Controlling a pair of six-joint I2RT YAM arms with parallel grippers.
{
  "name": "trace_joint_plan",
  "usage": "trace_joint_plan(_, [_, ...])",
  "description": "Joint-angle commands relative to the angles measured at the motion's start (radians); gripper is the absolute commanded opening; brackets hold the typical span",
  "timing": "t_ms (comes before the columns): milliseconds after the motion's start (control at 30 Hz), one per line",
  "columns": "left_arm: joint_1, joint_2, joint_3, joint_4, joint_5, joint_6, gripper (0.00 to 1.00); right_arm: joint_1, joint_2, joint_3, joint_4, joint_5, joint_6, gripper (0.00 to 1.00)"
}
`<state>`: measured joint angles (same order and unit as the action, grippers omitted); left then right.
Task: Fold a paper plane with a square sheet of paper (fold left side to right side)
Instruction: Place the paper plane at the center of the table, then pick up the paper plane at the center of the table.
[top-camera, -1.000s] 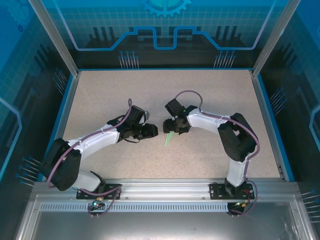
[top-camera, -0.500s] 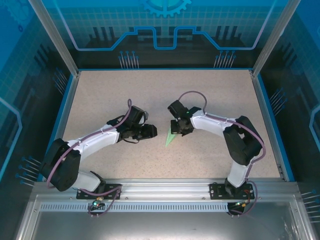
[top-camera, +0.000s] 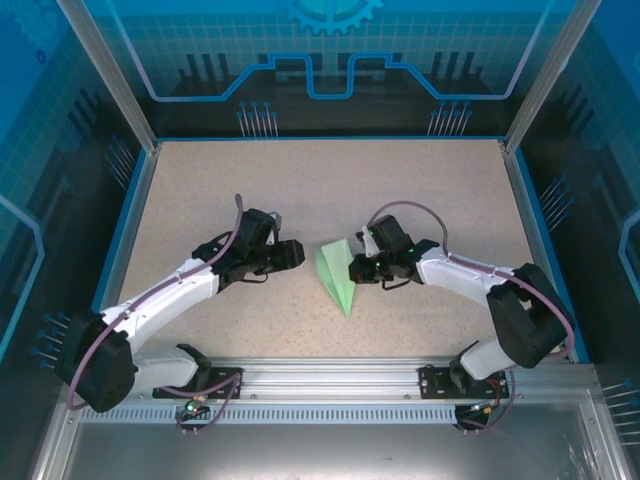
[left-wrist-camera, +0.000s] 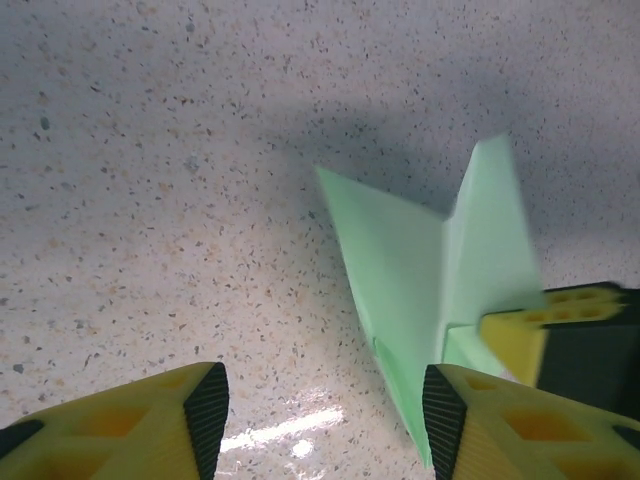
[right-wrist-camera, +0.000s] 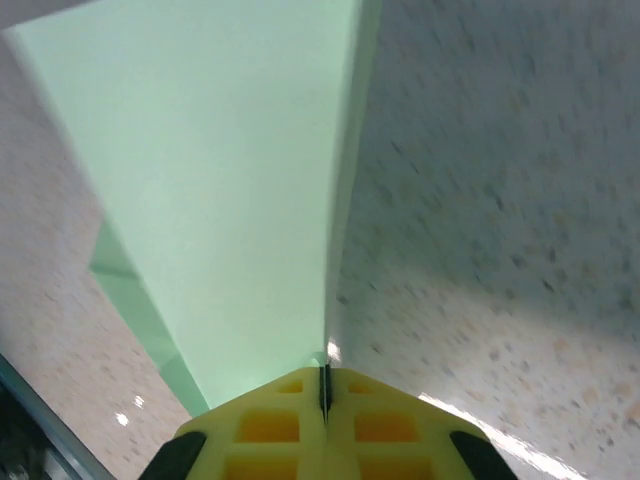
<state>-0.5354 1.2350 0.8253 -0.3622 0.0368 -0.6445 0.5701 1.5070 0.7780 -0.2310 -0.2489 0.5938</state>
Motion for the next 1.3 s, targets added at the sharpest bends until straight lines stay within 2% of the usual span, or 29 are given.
trace_joint_plan(0, [0.009,-0.003,-0.014,-0.035,-0.023,0.01,0.58,-0.062,0.01,-0.049,0.052,-0.064,-0.053,0.0])
trace_joint_plan(100, [0.01,0.003,-0.014,-0.033,-0.021,0.005,0.58,-0.099,-0.003,-0.065,0.022,-0.036,-0.083,0.03])
trace_joint_plan(267, [0.008,0.005,-0.002,-0.041,-0.024,0.007,0.59,-0.104,-0.043,-0.014,-0.149,0.103,-0.125,0.3])
trace_joint_plan(400, [0.01,-0.006,0.002,-0.047,-0.032,0.009,0.62,-0.069,-0.116,0.068,-0.327,0.249,-0.129,0.43])
trace_joint_plan(533, [0.009,-0.027,-0.008,-0.034,-0.039,0.005,0.67,0.021,-0.154,0.145,-0.421,0.3,-0.108,0.48])
trace_joint_plan(700, [0.01,-0.048,-0.03,-0.01,-0.038,-0.002,0.72,0.09,-0.095,0.138,-0.358,0.203,-0.029,0.55])
trace_joint_plan(933, [0.01,-0.051,-0.033,-0.018,-0.038,0.004,0.73,0.117,0.016,0.172,-0.378,0.24,-0.002,0.69])
trace_joint_plan(1100, [0.01,-0.045,-0.036,-0.013,-0.038,0.003,0.74,0.12,0.041,0.15,-0.311,0.168,0.007,0.67])
trace_joint_plan(1267, [0.01,-0.041,-0.034,-0.016,-0.038,0.006,0.75,0.128,0.077,0.162,-0.295,0.154,0.008,0.63])
